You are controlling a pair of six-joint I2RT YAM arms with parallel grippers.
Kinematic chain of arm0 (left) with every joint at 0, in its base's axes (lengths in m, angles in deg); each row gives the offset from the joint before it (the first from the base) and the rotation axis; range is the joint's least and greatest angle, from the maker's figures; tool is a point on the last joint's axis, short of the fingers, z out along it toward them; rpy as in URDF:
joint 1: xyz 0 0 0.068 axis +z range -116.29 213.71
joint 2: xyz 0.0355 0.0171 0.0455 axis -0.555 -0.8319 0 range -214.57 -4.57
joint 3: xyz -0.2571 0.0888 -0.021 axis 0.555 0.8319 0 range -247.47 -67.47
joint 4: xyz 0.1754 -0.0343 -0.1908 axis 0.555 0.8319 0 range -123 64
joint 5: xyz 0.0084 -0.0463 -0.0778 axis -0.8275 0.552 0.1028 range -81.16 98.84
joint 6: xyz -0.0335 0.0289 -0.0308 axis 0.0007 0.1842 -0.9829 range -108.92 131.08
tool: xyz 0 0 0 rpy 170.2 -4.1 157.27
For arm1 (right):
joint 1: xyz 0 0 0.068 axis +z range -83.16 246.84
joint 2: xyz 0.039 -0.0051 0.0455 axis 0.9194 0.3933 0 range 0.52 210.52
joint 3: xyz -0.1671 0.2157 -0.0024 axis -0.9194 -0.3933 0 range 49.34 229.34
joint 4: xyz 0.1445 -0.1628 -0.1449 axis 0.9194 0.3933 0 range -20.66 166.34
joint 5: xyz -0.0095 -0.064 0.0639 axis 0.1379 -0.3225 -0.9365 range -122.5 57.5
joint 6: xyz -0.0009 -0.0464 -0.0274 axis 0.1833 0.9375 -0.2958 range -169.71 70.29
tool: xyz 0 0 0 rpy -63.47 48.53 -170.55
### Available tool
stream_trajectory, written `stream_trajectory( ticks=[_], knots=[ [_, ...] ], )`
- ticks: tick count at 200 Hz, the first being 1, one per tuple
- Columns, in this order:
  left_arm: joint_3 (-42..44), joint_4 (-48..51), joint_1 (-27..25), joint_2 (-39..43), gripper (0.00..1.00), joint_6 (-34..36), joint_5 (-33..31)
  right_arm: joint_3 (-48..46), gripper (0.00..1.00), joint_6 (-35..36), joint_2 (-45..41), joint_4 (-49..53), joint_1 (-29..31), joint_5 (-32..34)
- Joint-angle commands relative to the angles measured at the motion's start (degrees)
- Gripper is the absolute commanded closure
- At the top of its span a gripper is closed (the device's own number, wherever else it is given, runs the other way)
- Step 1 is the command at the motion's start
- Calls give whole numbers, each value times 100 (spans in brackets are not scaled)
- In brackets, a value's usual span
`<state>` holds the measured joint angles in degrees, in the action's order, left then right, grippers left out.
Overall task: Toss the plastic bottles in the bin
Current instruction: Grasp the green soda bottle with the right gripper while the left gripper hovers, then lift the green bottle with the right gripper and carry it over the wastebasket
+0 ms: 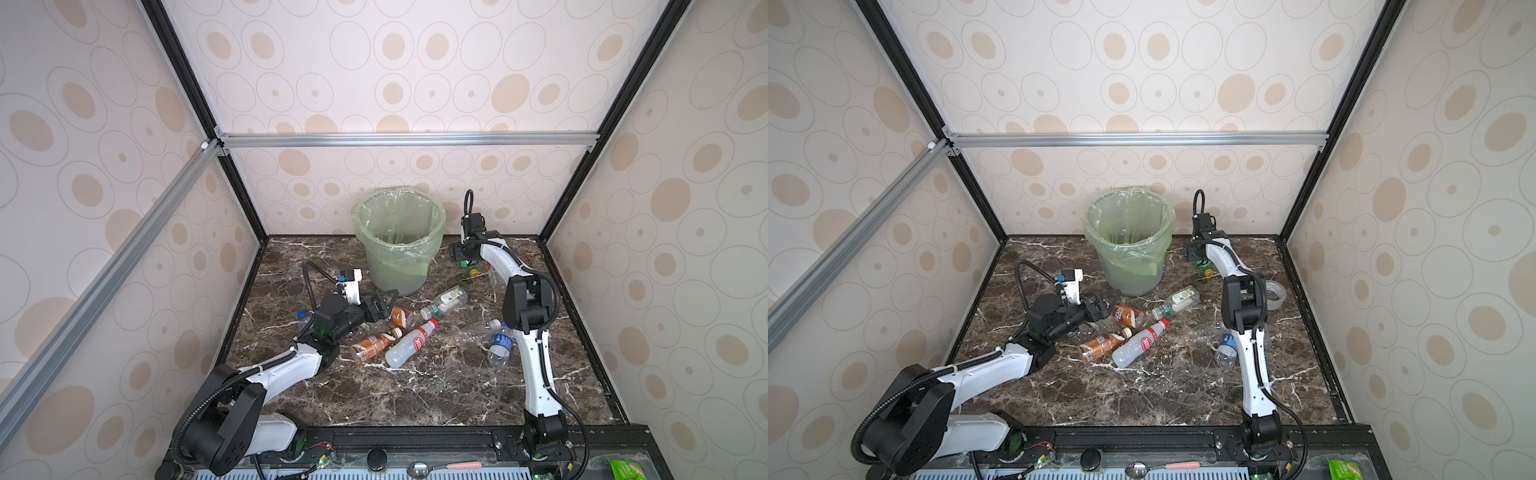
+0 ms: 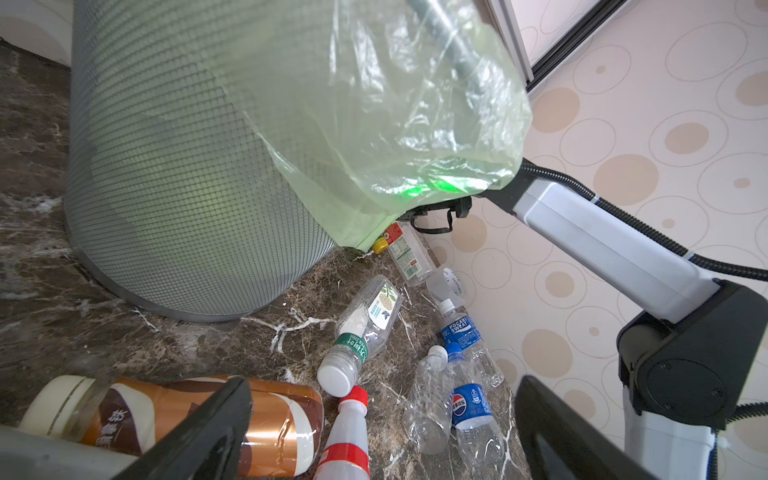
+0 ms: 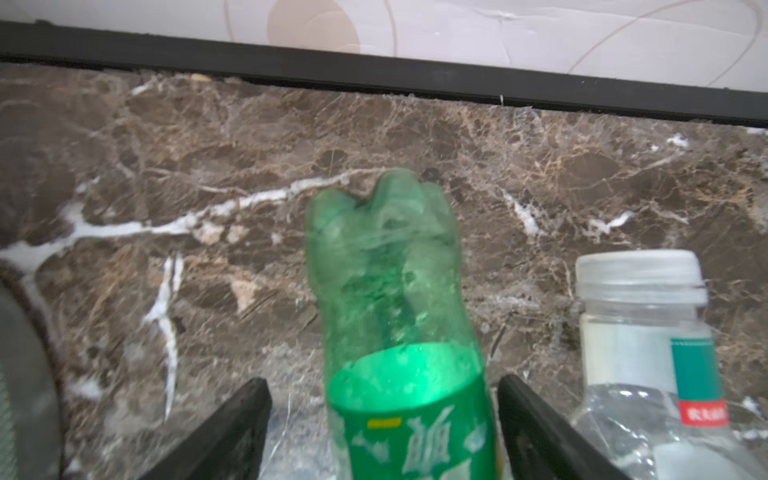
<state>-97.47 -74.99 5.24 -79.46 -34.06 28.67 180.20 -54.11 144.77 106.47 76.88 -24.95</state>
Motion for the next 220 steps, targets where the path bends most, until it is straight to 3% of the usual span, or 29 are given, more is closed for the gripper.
stream_trajectory(
  ticks=[1,66,95,149,184,220],
  knots=[
    [-5,-152,-58,-3,1,160,-131,615,15,55,245,669,-20,142],
    [77,35,-65,139,1,15,-316,861,30,-47,410,1177,-21,-6],
    [169,159,-68,295,1,-42,-525,870,31,-30,459,1296,-28,-222],
    [218,591,-68,447,1,-186,-731,885,58,-112,393,1434,-38,-469],
    [205,971,-70,570,1,-266,-932,130,63,-430,-303,1088,-48,-885],
    [173,1287,-71,714,1,-290,-1074,-1601,64,-742,-1600,216,-51,-1170]
  ],
)
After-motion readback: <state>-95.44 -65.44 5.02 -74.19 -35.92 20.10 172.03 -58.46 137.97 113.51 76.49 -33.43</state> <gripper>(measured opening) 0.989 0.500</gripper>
